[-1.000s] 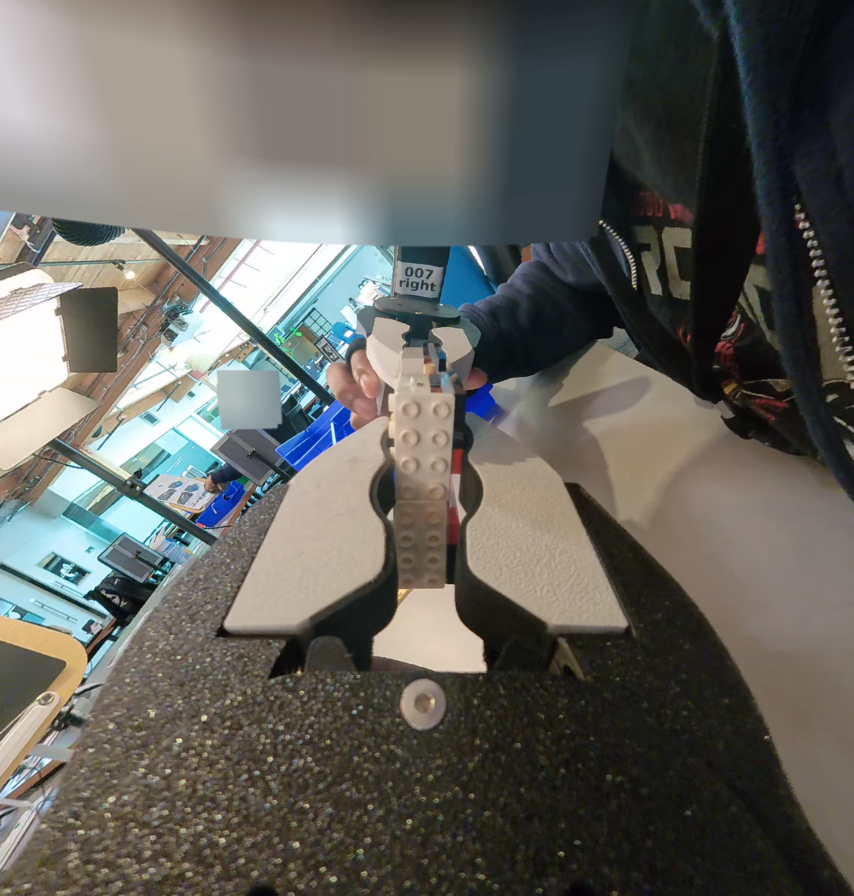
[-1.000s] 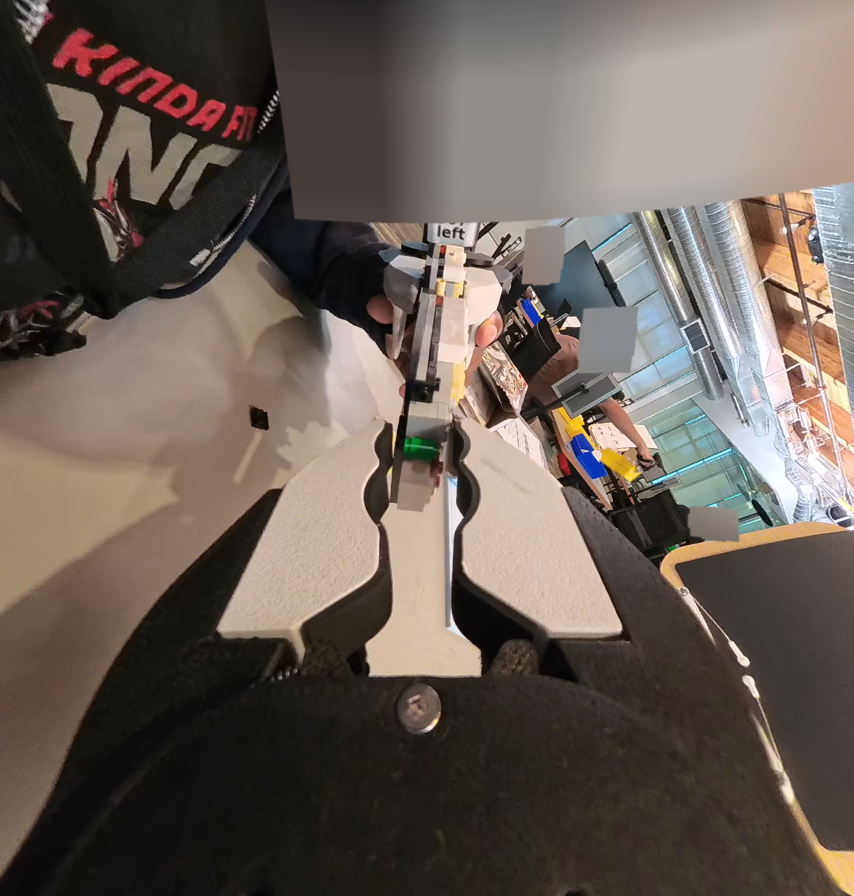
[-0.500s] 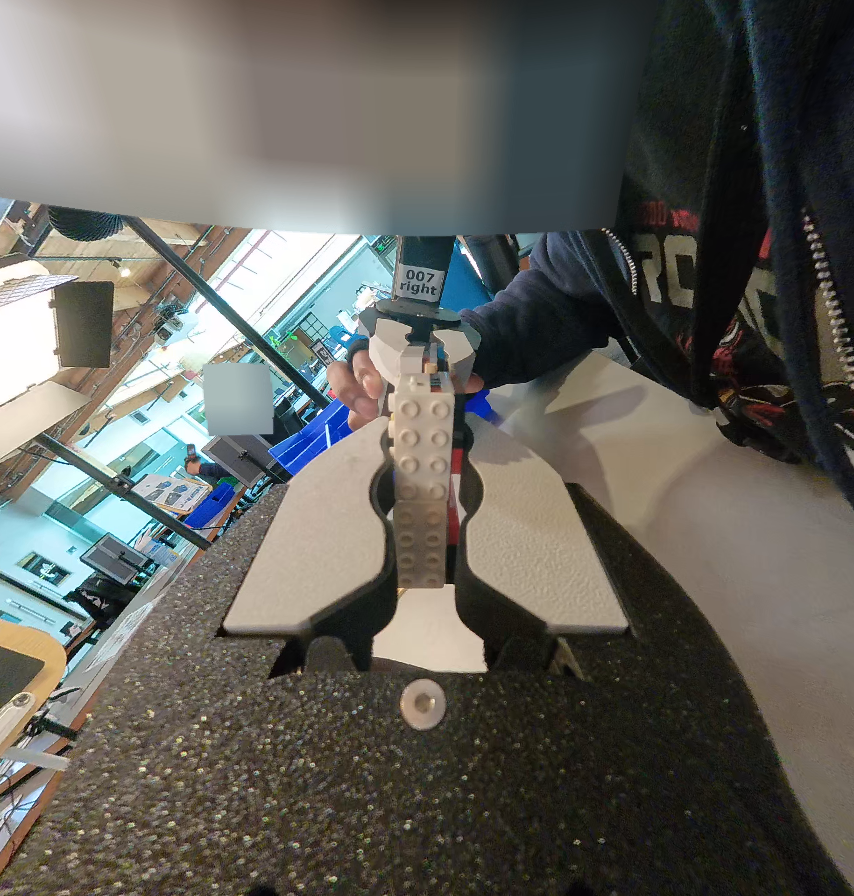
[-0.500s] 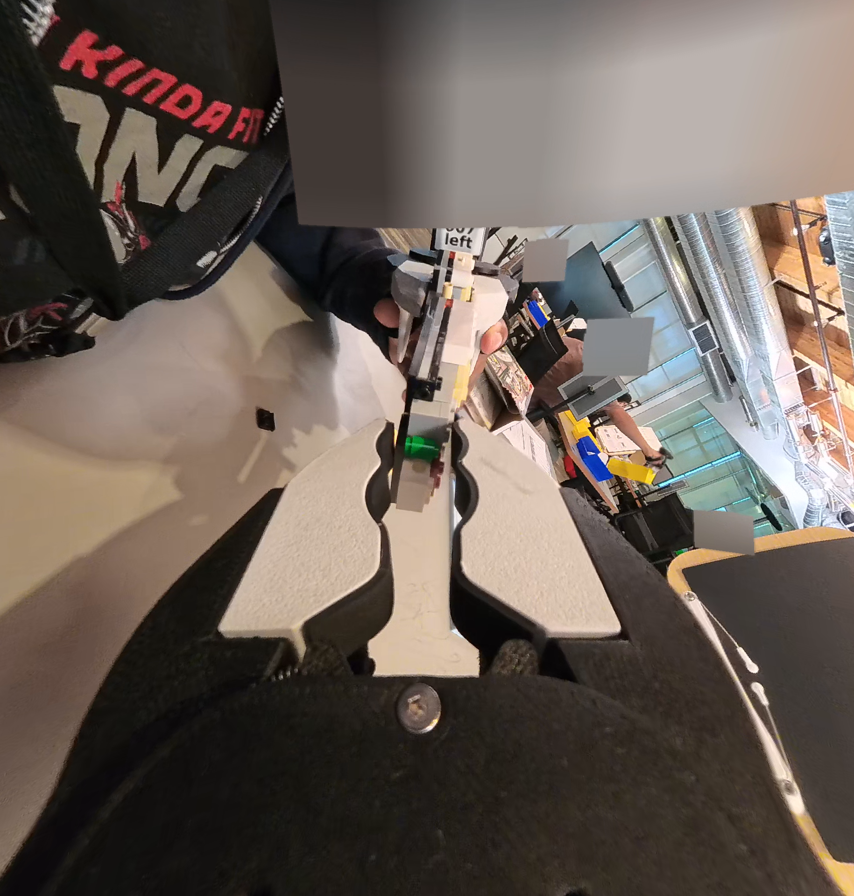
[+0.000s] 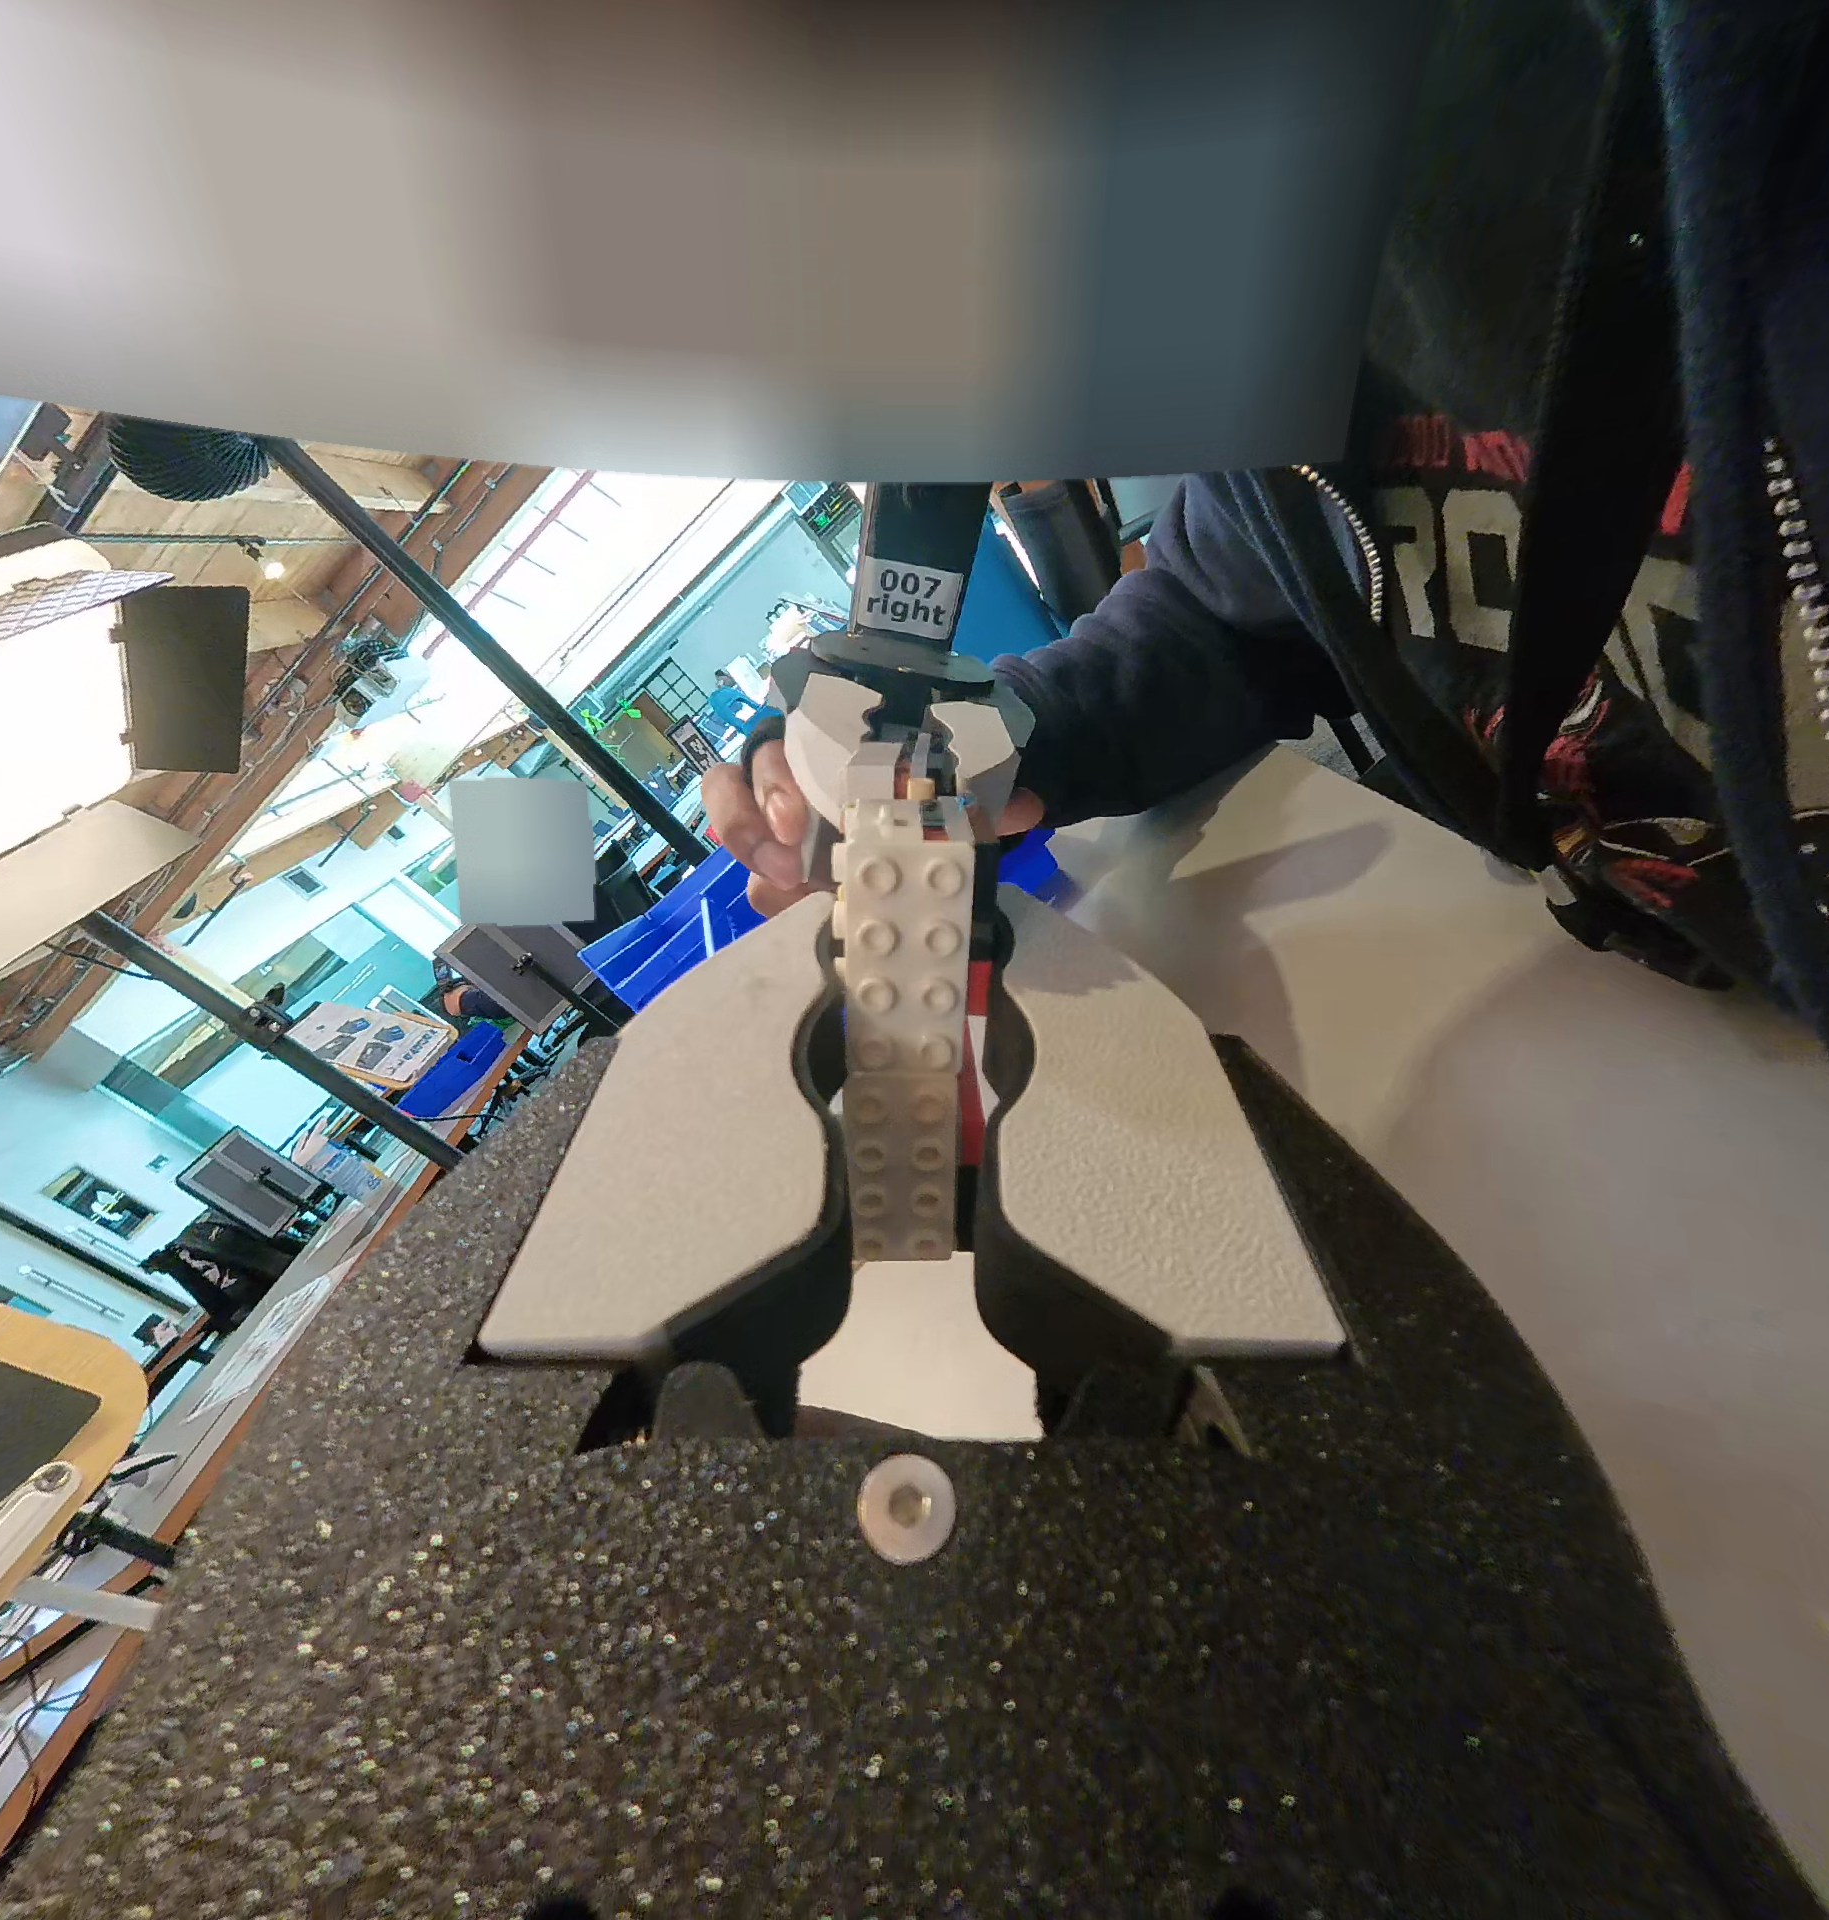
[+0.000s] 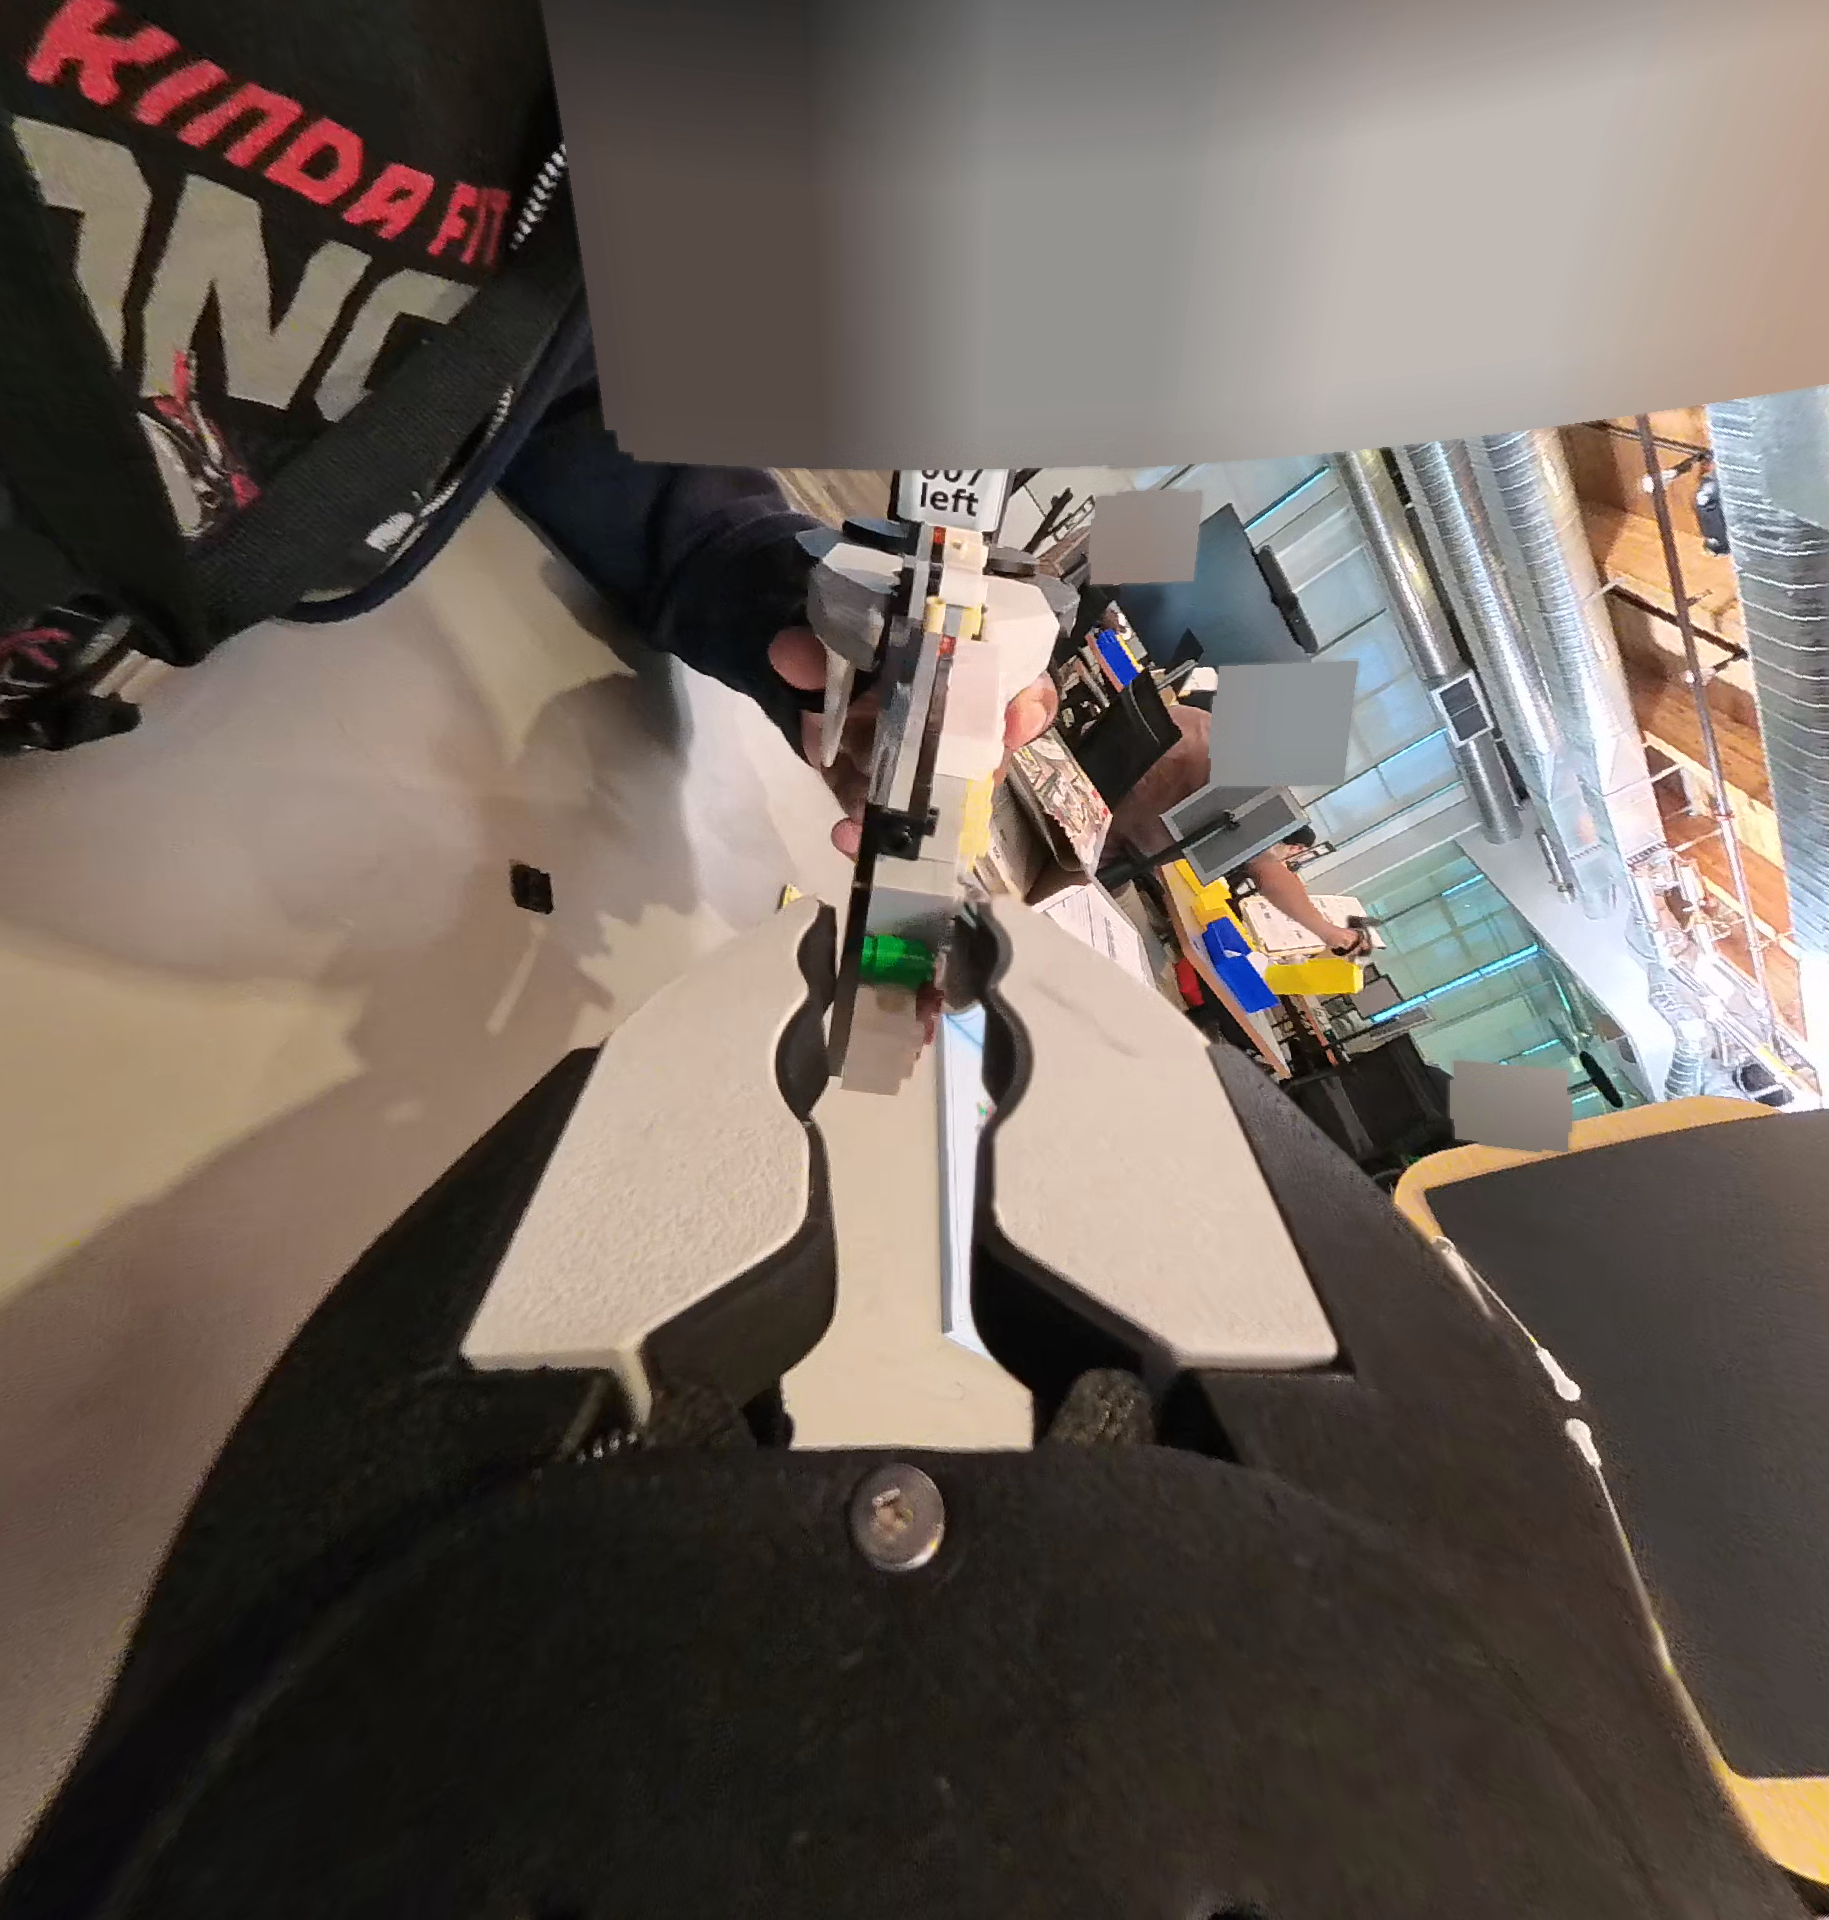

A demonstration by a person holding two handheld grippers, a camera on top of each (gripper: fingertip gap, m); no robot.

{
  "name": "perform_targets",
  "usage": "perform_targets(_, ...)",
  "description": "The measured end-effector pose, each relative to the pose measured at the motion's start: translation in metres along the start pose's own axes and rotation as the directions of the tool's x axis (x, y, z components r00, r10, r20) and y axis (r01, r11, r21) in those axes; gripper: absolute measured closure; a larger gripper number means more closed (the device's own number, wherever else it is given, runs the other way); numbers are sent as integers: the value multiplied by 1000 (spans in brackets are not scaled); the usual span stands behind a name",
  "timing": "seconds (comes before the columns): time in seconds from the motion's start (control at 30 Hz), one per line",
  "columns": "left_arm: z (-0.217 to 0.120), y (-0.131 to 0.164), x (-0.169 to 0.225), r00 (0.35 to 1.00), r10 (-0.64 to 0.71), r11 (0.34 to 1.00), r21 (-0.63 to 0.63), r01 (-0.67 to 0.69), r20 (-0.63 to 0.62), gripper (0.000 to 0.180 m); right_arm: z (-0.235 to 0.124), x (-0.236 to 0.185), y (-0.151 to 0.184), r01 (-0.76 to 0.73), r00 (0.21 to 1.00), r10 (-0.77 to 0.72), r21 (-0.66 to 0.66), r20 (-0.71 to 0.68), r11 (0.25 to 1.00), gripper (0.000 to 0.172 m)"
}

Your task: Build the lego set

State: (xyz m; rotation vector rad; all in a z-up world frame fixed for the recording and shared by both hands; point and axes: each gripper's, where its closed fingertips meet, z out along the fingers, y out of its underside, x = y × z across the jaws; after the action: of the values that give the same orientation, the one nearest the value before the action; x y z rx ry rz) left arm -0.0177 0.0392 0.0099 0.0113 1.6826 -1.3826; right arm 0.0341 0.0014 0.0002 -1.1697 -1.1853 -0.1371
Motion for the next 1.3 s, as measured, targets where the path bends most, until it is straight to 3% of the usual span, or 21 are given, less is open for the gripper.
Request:
perform_targets(0.2,0,4,0,999,32,999,-31,-32,6,158,-2,4,10,-26,999,25,-34,-25,999,135)
perform_targets(0.67,-8,32,-16,950,293,933,-250,-260,105,159,-2,14,59,-95,984,58,-219,-171,971,133)
perform_targets(0.8,-8,43,-17,923,371,890,-321,-323,99,159,-3,17,68,-109,977,58,-250,-204,962,133)
perform_targets(0.97,-8,64,-20,854,516,781,-448,-435,69,159,-3,19,82,-74,972,-5,-323,-236,944,131)
perform_targets(1.3,-8,90,-27,786,617,656,-583,-480,47,159,16,1,98,83,966,-180,-436,-185,896,130)
